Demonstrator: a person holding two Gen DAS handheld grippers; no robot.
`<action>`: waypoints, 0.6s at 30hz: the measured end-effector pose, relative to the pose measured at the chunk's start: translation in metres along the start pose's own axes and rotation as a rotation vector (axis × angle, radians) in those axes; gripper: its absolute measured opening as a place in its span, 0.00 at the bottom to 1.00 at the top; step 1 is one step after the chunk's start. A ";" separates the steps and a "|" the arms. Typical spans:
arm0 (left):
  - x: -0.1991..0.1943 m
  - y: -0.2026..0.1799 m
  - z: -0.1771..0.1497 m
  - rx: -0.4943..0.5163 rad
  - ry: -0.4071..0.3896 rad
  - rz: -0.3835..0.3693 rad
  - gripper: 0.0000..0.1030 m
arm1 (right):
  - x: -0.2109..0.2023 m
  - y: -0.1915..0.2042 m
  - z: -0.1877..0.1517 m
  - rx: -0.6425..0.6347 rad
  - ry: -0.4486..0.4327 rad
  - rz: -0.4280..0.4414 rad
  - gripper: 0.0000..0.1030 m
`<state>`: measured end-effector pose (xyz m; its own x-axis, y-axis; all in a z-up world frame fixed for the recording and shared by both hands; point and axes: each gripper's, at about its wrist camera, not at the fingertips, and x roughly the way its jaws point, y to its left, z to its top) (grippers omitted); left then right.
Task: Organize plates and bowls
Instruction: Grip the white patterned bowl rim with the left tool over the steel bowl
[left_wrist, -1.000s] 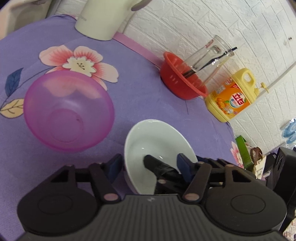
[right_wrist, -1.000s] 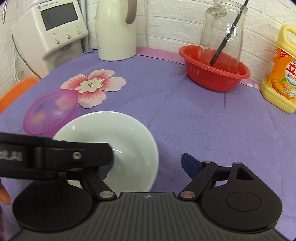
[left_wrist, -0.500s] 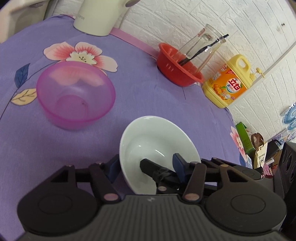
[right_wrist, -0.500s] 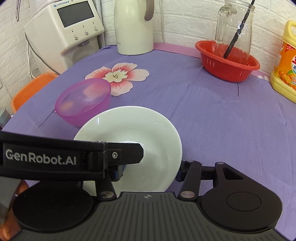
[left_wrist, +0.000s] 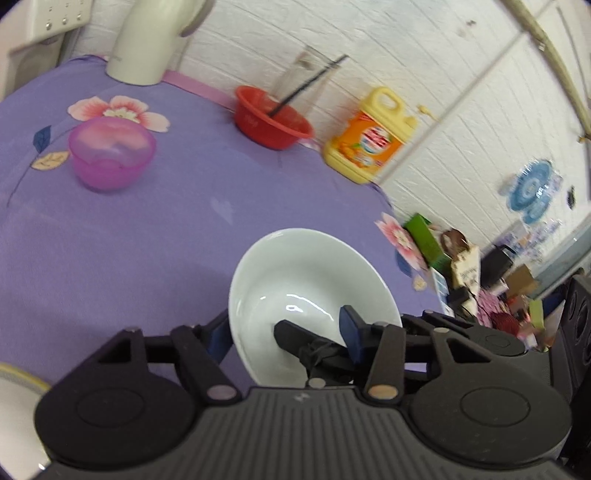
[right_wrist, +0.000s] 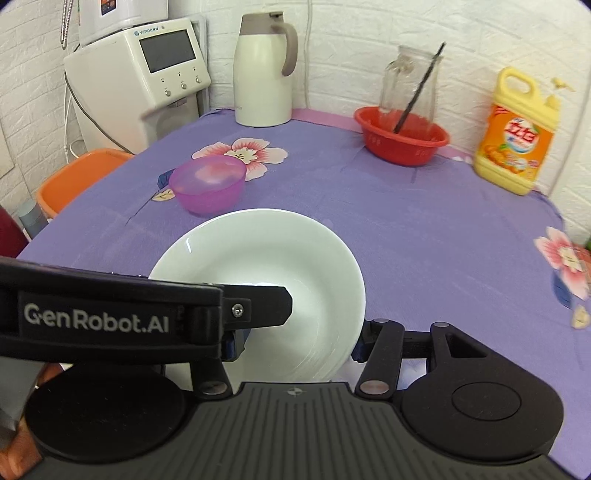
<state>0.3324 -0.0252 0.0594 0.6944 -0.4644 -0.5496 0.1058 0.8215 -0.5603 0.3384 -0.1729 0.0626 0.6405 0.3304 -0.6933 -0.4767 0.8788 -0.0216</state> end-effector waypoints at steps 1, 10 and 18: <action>-0.003 -0.007 -0.008 0.011 0.006 -0.010 0.45 | -0.010 0.000 -0.007 0.001 -0.003 -0.014 0.89; -0.019 -0.043 -0.082 0.088 0.086 -0.044 0.45 | -0.069 0.007 -0.077 0.032 0.016 -0.092 0.91; -0.011 -0.043 -0.108 0.116 0.119 -0.022 0.44 | -0.072 0.006 -0.114 0.080 0.042 -0.068 0.91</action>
<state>0.2427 -0.0911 0.0226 0.6023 -0.5128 -0.6118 0.2063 0.8403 -0.5013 0.2207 -0.2303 0.0302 0.6427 0.2559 -0.7221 -0.3824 0.9239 -0.0130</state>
